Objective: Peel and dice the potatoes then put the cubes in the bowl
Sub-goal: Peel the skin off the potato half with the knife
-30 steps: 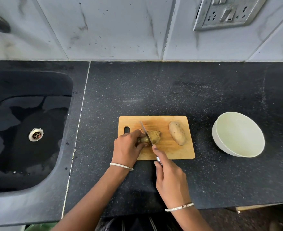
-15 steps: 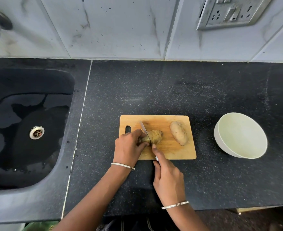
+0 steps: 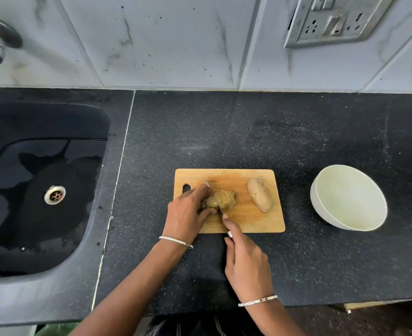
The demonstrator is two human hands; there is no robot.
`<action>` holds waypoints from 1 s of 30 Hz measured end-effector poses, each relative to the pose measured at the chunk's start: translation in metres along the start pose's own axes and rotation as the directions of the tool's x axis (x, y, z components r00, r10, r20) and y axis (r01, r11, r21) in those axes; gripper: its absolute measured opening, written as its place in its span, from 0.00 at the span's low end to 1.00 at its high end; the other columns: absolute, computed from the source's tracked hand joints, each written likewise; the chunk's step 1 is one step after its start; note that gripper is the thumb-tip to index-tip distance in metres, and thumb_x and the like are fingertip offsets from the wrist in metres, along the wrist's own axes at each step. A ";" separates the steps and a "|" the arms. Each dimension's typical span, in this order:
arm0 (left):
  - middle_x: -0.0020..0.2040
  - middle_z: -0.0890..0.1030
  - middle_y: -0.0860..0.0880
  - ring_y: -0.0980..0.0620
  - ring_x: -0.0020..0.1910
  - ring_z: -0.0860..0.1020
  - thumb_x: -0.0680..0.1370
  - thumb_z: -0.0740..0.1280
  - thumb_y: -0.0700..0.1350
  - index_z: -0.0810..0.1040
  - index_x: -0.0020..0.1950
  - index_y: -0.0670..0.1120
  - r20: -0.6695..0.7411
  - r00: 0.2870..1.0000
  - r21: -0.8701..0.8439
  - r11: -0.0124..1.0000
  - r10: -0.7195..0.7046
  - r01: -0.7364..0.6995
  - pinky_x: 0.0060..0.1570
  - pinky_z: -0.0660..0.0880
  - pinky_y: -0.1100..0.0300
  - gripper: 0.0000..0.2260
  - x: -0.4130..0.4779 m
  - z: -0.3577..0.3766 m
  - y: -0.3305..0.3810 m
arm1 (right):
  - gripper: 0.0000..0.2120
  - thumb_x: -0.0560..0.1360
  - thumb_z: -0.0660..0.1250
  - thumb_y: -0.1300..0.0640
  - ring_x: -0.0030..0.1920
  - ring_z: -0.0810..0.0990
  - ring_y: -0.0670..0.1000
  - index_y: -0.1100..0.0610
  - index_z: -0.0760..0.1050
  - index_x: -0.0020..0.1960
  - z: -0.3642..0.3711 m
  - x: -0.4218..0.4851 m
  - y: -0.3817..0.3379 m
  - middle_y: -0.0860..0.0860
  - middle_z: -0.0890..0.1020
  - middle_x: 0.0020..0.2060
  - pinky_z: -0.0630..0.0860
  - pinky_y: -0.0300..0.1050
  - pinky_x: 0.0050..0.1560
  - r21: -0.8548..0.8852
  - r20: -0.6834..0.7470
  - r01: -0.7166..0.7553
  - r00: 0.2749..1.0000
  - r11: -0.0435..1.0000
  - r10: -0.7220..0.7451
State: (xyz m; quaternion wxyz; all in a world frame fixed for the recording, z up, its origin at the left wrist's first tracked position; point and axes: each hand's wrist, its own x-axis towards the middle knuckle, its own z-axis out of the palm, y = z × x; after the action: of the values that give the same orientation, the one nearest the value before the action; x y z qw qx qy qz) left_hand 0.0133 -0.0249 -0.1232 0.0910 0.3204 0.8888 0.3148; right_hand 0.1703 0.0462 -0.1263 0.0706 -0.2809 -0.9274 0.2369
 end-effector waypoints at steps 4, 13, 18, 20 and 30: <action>0.51 0.77 0.57 0.56 0.48 0.78 0.71 0.74 0.55 0.75 0.55 0.53 0.013 1.000 -0.041 0.999 0.015 -0.014 0.43 0.74 0.59 0.16 0.001 -0.004 0.007 | 0.24 0.81 0.60 0.53 0.40 0.83 0.53 0.39 0.58 0.73 -0.003 -0.001 0.000 0.47 0.82 0.46 0.75 0.50 0.32 0.018 0.036 -0.012 0.999 1.000 0.011; 0.46 0.78 0.55 0.51 0.45 0.77 0.69 0.73 0.56 0.79 0.50 0.53 0.008 0.987 0.048 0.986 -0.162 0.162 0.39 0.69 0.59 0.13 0.013 0.000 0.031 | 0.11 0.82 0.55 0.47 0.43 0.83 0.59 0.48 0.55 0.59 -0.008 -0.001 -0.004 0.49 0.83 0.45 0.68 0.51 0.34 0.000 0.119 -0.118 0.986 0.993 0.118; 0.48 0.80 0.55 0.52 0.47 0.77 0.70 0.73 0.56 0.81 0.52 0.54 0.021 0.981 0.051 0.980 -0.193 0.191 0.40 0.67 0.60 0.14 0.015 -0.003 0.031 | 0.11 0.82 0.54 0.46 0.44 0.83 0.58 0.51 0.58 0.60 -0.008 -0.001 -0.005 0.49 0.82 0.46 0.65 0.49 0.33 -0.009 0.101 -0.093 0.991 0.996 0.093; 0.48 0.80 0.54 0.52 0.48 0.77 0.70 0.74 0.57 0.81 0.52 0.54 0.021 0.980 0.057 0.979 -0.198 0.197 0.40 0.68 0.60 0.14 0.015 -0.003 0.032 | 0.11 0.82 0.55 0.47 0.43 0.83 0.58 0.51 0.58 0.59 -0.008 -0.003 -0.004 0.49 0.82 0.45 0.66 0.49 0.33 0.000 0.093 -0.088 0.992 0.996 0.088; 0.44 0.80 0.57 0.56 0.45 0.76 0.69 0.74 0.59 0.80 0.52 0.55 0.064 0.989 0.022 0.991 -0.133 0.132 0.40 0.69 0.62 0.15 0.013 -0.005 0.024 | 0.10 0.81 0.55 0.47 0.39 0.83 0.56 0.50 0.59 0.57 -0.008 -0.010 0.002 0.47 0.81 0.42 0.65 0.46 0.30 0.022 0.087 -0.078 0.993 0.997 0.076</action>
State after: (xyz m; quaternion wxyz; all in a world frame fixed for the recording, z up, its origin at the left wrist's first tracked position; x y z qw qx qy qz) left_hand 0.0137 -0.0042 -0.1039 0.1378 0.2713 0.9075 0.2896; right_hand 0.1813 0.0452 -0.1199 0.0250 -0.3052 -0.9149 0.2632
